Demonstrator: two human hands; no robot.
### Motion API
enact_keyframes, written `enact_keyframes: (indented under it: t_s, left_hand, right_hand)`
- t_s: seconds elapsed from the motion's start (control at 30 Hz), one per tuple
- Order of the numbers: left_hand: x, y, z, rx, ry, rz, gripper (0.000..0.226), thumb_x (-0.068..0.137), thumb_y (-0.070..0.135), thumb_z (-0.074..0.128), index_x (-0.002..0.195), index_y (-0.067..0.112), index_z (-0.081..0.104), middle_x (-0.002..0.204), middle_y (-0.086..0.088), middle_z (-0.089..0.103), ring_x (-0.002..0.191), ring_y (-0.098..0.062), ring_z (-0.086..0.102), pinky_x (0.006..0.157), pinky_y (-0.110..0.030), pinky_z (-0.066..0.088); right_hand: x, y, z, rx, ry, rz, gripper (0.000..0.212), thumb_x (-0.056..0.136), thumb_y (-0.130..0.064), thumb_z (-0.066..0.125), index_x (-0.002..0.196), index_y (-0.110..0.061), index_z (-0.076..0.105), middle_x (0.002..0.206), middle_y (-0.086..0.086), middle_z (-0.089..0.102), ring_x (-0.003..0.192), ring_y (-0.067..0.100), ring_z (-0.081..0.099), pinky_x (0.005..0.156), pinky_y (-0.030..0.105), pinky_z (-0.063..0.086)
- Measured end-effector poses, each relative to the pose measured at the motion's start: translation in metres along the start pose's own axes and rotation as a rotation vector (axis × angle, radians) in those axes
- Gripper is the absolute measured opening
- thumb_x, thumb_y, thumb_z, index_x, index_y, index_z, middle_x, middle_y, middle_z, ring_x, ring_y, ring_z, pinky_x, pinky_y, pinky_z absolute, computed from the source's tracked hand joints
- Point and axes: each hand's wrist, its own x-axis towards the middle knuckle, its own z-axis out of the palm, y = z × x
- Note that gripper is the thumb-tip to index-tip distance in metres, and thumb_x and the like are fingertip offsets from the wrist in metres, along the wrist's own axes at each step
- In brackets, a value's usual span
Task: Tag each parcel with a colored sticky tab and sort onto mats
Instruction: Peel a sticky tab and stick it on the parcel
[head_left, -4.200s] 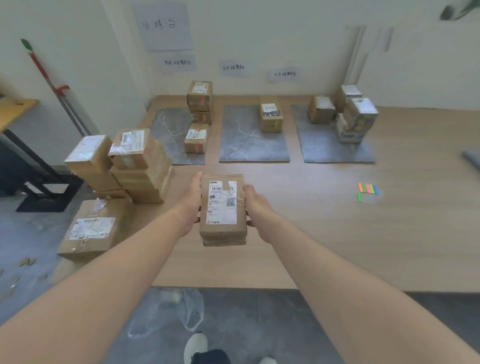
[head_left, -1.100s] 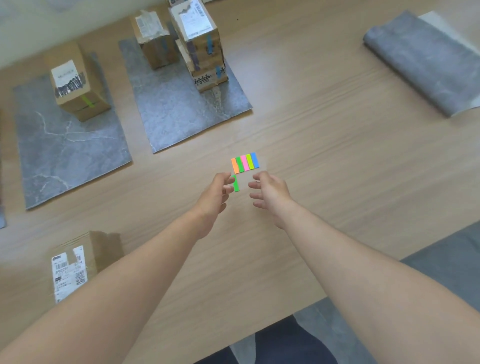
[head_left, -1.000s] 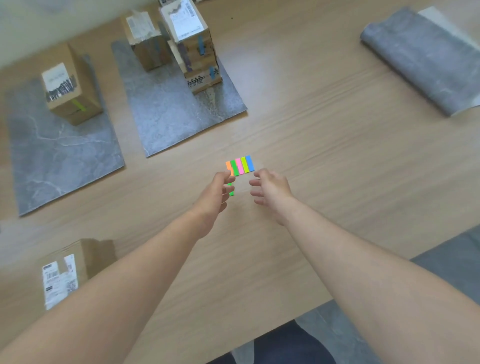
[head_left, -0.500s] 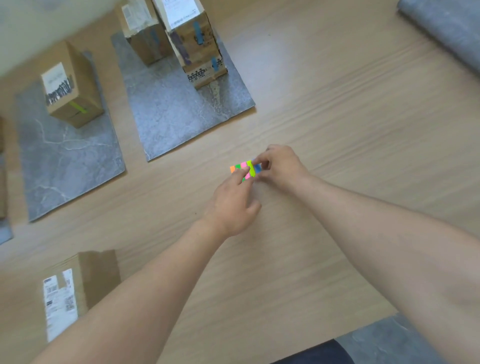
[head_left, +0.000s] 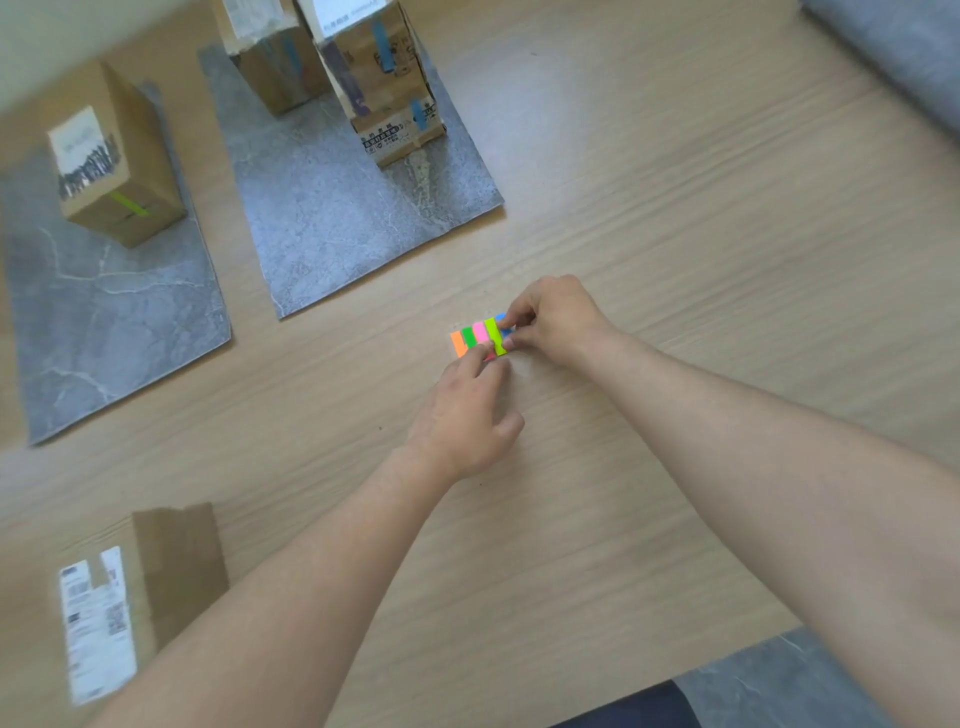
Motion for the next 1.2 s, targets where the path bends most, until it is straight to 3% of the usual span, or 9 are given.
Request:
enact_keyframes:
  t_s: [0.2,0.4,0.6,0.7,0.83,0.9,0.97,1.07,1.2]
  left_hand:
    - [0.003,0.0,0.0,0.05,0.018,0.002,0.064,0.082,0.043,0.047,0.14,0.015,0.047,0.142,-0.007,0.042,0.118,-0.032,0.046,0.101,-0.041,0.042]
    - [0.009,0.004,0.006,0.183,0.048,0.025,0.065,0.096,0.042,0.046,0.155,0.018,0.031,0.153,-0.01,0.029,0.125,-0.033,0.037,0.105,-0.039,0.035]
    - [0.008,0.002,0.009,0.196,0.017,0.019,0.07,0.097,0.043,0.043,0.159,0.023,0.019,0.161,-0.009,0.016,0.135,-0.032,0.028,0.112,-0.039,0.03]
    - [0.007,0.004,0.01,0.203,0.021,0.009,0.07,0.097,0.042,0.043,0.159,0.023,0.016,0.162,-0.009,0.013,0.138,-0.032,0.025,0.113,-0.039,0.029]
    - [0.007,0.004,0.011,0.213,0.011,-0.002,0.07,0.097,0.041,0.043,0.159,0.023,0.017,0.162,-0.009,0.014,0.138,-0.033,0.025,0.114,-0.039,0.029]
    - [0.009,0.003,0.009,0.186,0.033,0.023,0.066,0.097,0.039,0.046,0.157,0.022,0.027,0.159,-0.01,0.022,0.134,-0.033,0.031,0.112,-0.039,0.031]
    - [0.011,0.002,0.004,-0.02,0.124,0.02,0.053,0.096,0.031,0.055,0.146,0.016,0.048,0.148,-0.01,0.04,0.127,-0.032,0.043,0.109,-0.038,0.037]
    - [0.013,0.004,-0.01,-0.52,0.337,-0.206,0.024,0.092,0.029,0.067,0.112,0.018,0.075,0.117,-0.008,0.064,0.105,-0.015,0.06,0.096,-0.031,0.048]
    - [0.008,0.015,-0.039,-1.025,0.417,-0.447,0.016,0.089,0.028,0.074,0.091,0.012,0.079,0.085,0.0,0.073,0.066,0.003,0.06,0.065,-0.011,0.047]
  right_hand:
    - [-0.013,0.005,0.001,-0.236,0.031,-0.233,0.021,0.088,-0.028,0.074,0.104,-0.016,0.08,0.097,0.009,0.069,0.092,0.03,0.065,0.077,0.037,0.05]
    - [-0.01,0.007,0.005,-0.209,0.056,-0.253,0.016,0.087,-0.022,0.068,0.096,-0.014,0.079,0.093,0.01,0.069,0.088,0.032,0.065,0.08,0.044,0.054]
    - [-0.008,0.007,0.003,-0.112,0.123,-0.143,0.013,0.094,-0.016,0.067,0.1,-0.01,0.076,0.101,0.009,0.074,0.096,0.024,0.066,0.083,0.025,0.041]
    - [-0.008,0.005,0.011,0.14,0.245,0.075,0.011,0.096,-0.02,0.065,0.096,-0.014,0.074,0.09,-0.001,0.074,0.082,0.012,0.065,0.078,0.018,0.042]
    - [-0.012,-0.01,0.008,1.151,0.584,0.424,0.015,0.101,-0.012,0.059,0.087,-0.015,0.062,0.071,0.002,0.067,0.058,0.012,0.065,0.059,0.026,0.056]
    - [-0.021,-0.013,0.003,1.363,0.632,0.397,0.011,0.1,-0.008,0.061,0.09,-0.011,0.063,0.076,0.008,0.071,0.065,0.016,0.07,0.062,0.026,0.059]
    - [-0.034,-0.018,0.0,1.374,0.578,0.305,0.007,0.096,-0.003,0.066,0.09,-0.007,0.068,0.082,0.011,0.074,0.075,0.02,0.074,0.072,0.028,0.061]
    - [-0.054,-0.023,0.002,1.278,0.486,0.216,0.006,0.09,0.004,0.07,0.09,-0.001,0.073,0.083,0.013,0.075,0.08,0.023,0.075,0.079,0.03,0.062]
    - [-0.075,-0.035,0.007,1.194,0.416,0.138,0.009,0.085,0.006,0.074,0.092,0.002,0.077,0.089,0.02,0.077,0.09,0.035,0.076,0.083,0.035,0.062]
